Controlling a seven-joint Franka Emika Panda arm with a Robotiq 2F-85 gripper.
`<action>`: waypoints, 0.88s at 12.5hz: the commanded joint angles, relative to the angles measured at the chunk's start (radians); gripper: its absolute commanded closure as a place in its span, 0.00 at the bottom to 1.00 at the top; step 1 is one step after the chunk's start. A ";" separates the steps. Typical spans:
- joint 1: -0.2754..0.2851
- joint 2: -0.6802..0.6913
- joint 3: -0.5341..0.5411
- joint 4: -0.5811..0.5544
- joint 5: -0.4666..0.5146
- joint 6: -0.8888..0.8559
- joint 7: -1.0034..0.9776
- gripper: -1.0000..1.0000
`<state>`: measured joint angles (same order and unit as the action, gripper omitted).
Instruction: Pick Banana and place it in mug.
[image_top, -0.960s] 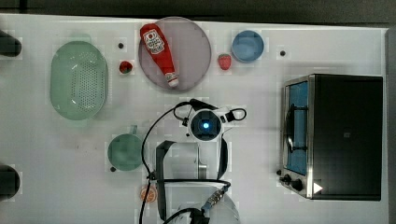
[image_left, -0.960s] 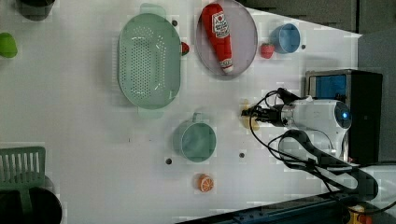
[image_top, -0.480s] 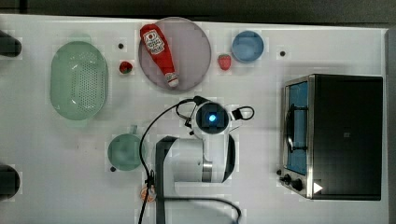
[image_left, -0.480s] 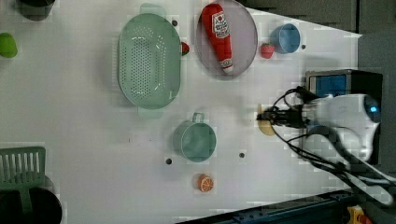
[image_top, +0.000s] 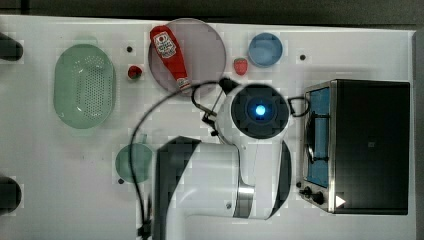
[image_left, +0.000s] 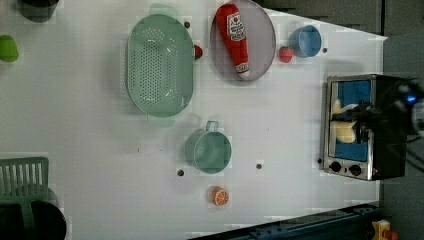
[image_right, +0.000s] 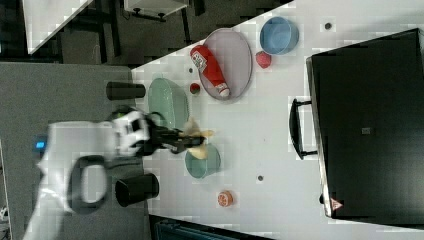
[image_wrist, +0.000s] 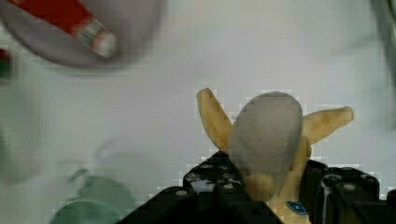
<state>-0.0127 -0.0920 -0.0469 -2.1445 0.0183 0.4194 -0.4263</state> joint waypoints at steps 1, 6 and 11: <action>0.022 -0.003 0.069 0.044 0.003 -0.100 0.038 0.64; 0.060 0.004 0.229 0.043 0.095 -0.098 0.347 0.64; 0.070 0.063 0.388 -0.038 0.095 0.086 0.641 0.64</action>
<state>0.0793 -0.0216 0.3313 -2.1758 0.0919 0.4875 0.0726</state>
